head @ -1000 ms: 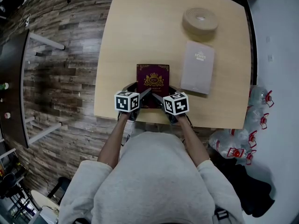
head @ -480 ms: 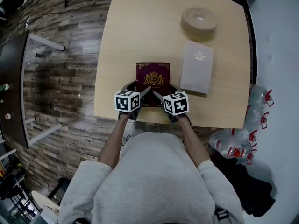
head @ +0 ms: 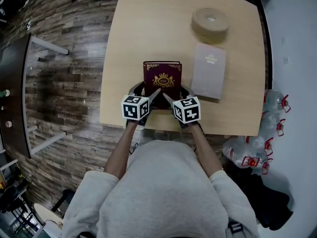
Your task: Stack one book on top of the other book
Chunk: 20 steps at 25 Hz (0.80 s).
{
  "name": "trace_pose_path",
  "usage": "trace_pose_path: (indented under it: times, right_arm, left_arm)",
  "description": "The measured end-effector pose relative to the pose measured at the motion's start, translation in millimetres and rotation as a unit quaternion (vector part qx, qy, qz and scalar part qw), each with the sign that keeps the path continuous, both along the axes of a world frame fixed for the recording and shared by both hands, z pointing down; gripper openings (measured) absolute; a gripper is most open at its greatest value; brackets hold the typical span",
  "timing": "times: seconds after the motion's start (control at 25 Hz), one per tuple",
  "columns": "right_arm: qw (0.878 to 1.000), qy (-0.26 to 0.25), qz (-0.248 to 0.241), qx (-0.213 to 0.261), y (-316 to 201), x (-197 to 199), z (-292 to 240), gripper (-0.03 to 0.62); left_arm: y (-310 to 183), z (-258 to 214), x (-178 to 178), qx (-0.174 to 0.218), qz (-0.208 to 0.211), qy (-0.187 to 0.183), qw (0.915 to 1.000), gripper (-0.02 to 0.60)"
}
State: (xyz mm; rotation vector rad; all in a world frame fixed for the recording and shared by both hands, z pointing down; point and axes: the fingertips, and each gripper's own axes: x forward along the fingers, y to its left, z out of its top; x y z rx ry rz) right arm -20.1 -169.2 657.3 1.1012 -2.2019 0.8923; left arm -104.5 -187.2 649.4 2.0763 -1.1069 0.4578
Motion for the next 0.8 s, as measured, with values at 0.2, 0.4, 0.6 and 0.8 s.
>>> trace_pose_path:
  times: [0.2,0.4,0.6,0.8]
  right_arm:
    - [1.000,-0.005,0.011,0.019,-9,1,-12,0.327]
    - [0.999,-0.002,0.016,0.039,-17,5,-23,0.324]
    - [0.998,-0.003,0.023,0.056,-25,5,-35,0.321]
    - [0.997,0.000,0.024,0.080,-32,8,-52,0.319]
  left_arm:
    - [-11,-14,0,0.020,-0.003,0.002,0.9998,0.354]
    - [-20,-29,3,0.042,-0.005,-0.002,0.9991,0.353]
    - [-29,-41,3,0.058,-0.003,0.000,0.9983,0.351]
    - [-34,-57,5,0.076,-0.003,0.005,0.9971,0.351]
